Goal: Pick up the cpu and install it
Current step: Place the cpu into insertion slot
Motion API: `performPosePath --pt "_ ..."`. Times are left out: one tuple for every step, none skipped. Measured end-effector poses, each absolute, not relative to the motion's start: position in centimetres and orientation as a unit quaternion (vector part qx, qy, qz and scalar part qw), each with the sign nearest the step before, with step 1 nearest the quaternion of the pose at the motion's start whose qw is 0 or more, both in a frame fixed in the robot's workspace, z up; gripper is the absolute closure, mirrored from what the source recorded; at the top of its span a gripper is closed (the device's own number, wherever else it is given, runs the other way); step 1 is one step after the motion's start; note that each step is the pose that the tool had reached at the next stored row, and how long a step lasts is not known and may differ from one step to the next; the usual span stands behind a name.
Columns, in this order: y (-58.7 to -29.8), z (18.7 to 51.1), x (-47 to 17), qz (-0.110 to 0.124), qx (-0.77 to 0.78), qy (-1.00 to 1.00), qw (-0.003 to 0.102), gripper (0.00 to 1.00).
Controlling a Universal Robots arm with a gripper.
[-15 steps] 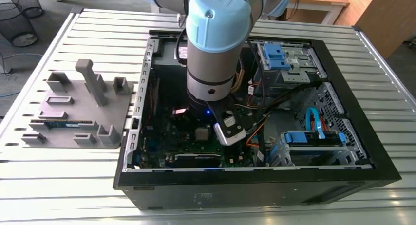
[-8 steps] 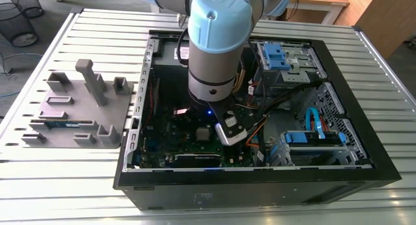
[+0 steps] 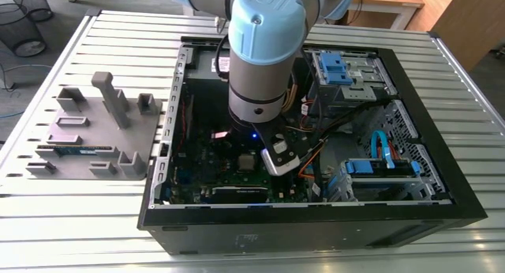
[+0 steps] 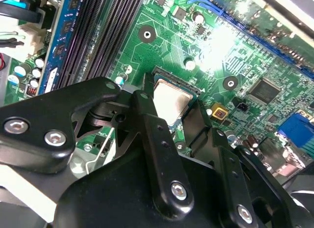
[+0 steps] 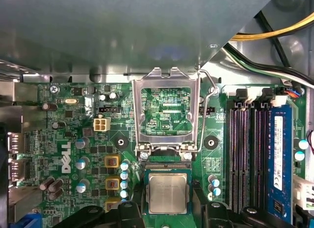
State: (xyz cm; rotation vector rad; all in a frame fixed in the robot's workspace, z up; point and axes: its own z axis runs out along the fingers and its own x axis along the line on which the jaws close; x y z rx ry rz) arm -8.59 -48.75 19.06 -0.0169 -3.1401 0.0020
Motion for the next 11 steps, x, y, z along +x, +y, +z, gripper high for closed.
performPosePath --pt "-48.75 19.02 -8.59 0.001 -0.005 -1.0 0.001 0.53" --pt "-48.75 19.0 -8.59 0.001 -0.005 -1.0 0.001 0.53" --pt "-48.75 19.0 -8.6 0.001 -0.005 -1.0 0.001 0.53" --pt "-48.75 18.99 -8.59 0.001 -0.005 -1.0 0.001 0.53" --pt "-48.75 18.97 -8.59 0.001 -0.005 -1.0 0.001 0.53" --pt "-48.75 18.95 -8.59 0.001 -0.005 -1.0 0.001 0.53" --pt "-48.74 18.91 -8.6 0.001 -0.005 -1.0 0.001 0.53" --pt "-48.74 18.9 -8.6 0.001 -0.005 -1.0 0.001 0.53" --pt "-48.74 18.9 -8.61 0.001 -0.005 -1.0 0.001 0.53" --pt "-48.73 18.89 -8.62 0.001 -0.005 -1.0 0.001 0.53" --pt "-48.73 18.87 -8.64 0.001 -0.005 -1.0 0.001 0.53"
